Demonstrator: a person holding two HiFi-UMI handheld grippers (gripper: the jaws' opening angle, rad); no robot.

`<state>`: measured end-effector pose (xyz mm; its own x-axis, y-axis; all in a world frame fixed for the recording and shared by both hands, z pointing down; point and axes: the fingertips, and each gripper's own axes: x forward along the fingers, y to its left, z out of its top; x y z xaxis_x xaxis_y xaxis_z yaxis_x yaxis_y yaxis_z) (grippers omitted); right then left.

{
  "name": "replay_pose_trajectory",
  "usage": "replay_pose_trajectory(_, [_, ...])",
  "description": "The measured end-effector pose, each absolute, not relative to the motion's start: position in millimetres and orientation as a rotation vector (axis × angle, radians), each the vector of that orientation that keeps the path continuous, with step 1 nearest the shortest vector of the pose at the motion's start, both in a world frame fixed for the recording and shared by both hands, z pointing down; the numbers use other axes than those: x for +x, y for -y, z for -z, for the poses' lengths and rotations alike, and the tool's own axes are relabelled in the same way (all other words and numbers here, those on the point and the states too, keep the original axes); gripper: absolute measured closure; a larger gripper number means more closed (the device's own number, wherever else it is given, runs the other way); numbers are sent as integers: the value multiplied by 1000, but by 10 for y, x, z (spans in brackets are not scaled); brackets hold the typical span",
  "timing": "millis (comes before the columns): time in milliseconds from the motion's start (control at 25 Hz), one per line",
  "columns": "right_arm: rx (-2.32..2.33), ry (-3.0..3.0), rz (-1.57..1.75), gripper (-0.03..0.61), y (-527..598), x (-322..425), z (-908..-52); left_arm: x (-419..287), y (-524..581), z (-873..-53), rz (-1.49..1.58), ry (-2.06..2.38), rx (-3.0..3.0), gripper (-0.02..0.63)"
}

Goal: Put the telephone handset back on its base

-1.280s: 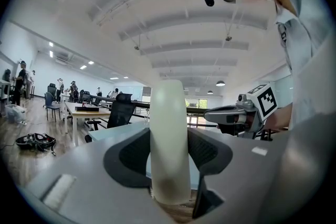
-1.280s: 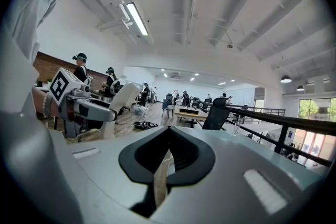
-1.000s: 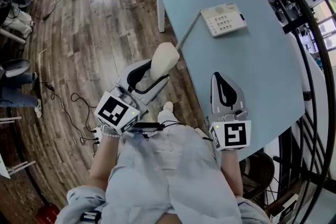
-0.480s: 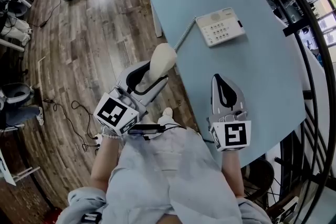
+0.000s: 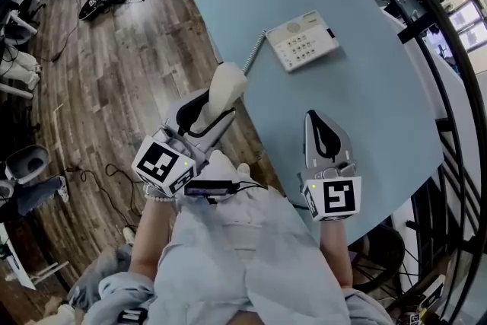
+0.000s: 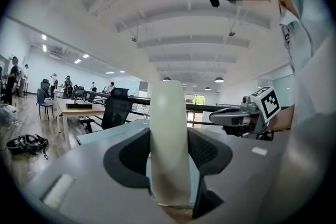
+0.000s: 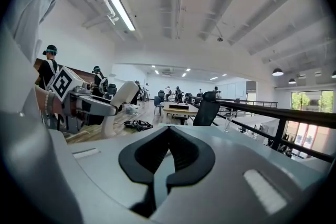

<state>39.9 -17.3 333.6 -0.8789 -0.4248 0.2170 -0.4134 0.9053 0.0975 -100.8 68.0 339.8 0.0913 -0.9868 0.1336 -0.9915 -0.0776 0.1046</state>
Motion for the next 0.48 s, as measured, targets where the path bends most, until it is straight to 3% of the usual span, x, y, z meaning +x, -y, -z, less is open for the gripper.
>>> replay_pose_trajectory(480, [800, 2820, 63, 574, 395, 476, -3326, -1137, -325, -3370, -63, 1937, 2260, 396])
